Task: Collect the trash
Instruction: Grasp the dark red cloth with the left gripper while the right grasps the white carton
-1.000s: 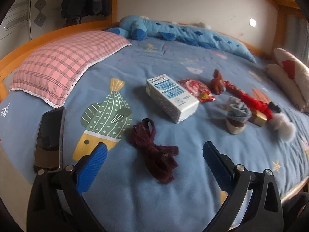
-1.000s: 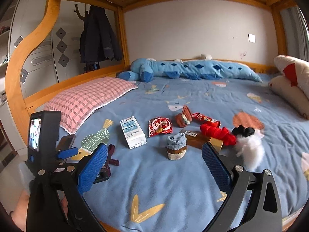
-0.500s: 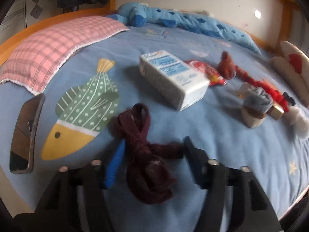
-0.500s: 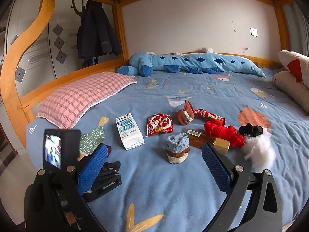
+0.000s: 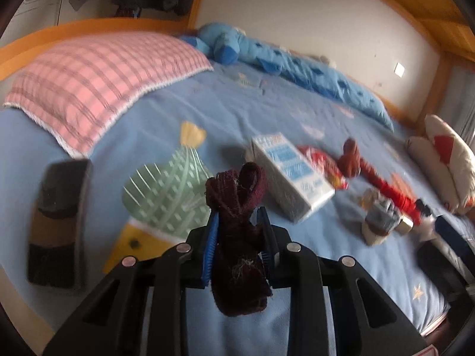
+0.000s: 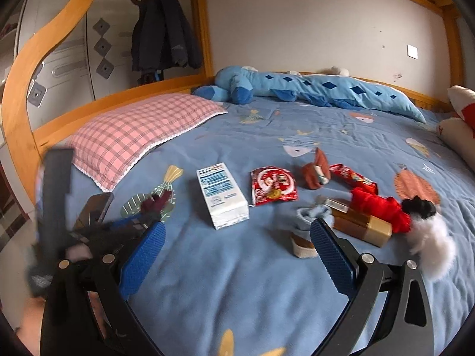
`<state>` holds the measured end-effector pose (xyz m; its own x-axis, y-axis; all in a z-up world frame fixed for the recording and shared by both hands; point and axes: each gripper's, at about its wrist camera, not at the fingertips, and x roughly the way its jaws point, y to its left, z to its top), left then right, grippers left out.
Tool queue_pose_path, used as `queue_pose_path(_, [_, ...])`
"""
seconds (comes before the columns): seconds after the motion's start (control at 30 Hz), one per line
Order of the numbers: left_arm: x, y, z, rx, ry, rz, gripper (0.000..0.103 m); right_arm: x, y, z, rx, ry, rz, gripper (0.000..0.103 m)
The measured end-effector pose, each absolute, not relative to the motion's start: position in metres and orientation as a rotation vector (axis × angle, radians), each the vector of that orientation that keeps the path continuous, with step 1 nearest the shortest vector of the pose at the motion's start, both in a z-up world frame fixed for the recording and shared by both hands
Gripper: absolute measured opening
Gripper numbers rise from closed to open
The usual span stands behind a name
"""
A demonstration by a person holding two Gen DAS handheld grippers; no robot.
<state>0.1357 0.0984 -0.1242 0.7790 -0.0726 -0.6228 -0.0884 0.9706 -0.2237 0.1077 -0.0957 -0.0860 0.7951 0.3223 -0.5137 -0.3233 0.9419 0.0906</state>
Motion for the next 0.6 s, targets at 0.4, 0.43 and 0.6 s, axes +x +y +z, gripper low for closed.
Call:
queue_pose_path(0.4, [0.173, 0.129, -0.111, -0.194, 0.67, 0.033, 0.026, 0.195, -0.048, -0.114, -0.073, 0.658, 0.405, 0.083])
queue_pose_path(0.43, [0.174, 0.132, -0.112, -0.2, 0.672, 0.036, 0.026, 0.202, -0.044, -0.117, -0.084, 0.686, 0.421, 0.075])
queue_pose_path(0.6, [0.178, 0.143, -0.119, -0.227, 0.679, 0.045, 0.026, 0.235, -0.026, -0.132, -0.164, 0.759, 0.43, 0.072])
